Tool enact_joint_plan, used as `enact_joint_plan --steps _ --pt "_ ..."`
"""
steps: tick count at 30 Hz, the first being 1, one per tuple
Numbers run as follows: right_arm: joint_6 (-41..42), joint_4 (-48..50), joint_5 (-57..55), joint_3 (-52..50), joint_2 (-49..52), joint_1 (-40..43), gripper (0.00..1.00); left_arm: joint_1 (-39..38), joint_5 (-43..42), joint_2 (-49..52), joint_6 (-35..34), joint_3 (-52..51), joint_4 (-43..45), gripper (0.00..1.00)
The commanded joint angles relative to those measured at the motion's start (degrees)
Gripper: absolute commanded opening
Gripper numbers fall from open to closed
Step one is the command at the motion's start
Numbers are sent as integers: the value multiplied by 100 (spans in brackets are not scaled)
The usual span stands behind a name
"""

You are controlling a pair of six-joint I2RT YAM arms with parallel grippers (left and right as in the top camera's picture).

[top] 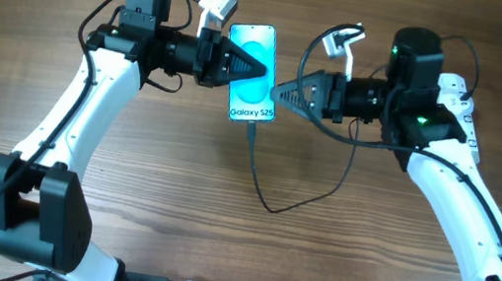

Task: Plug charger to phone and switch on socket

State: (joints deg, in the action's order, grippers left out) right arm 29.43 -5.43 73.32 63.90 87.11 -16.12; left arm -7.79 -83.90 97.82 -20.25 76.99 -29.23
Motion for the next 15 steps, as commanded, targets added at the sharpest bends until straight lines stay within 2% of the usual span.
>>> enact_joint_plan --steps 1,3,7,12,15 --pt "-83 26 144 111 -33 -258 55 -35 -330 -107 55 9 138 4" --pt "-70 26 -114 111 -33 -341 36 -37 -330 -107 52 9 142 4" --pt "210 116 -350 111 -33 -398 26 -35 -330 -107 55 9 142 4" --pt "210 160 -592 111 -33 -396 24 -37 -330 -107 55 9 278 4" --pt "216 157 -603 111 -31 -398 31 -42 -332 -107 55 9 564 4"
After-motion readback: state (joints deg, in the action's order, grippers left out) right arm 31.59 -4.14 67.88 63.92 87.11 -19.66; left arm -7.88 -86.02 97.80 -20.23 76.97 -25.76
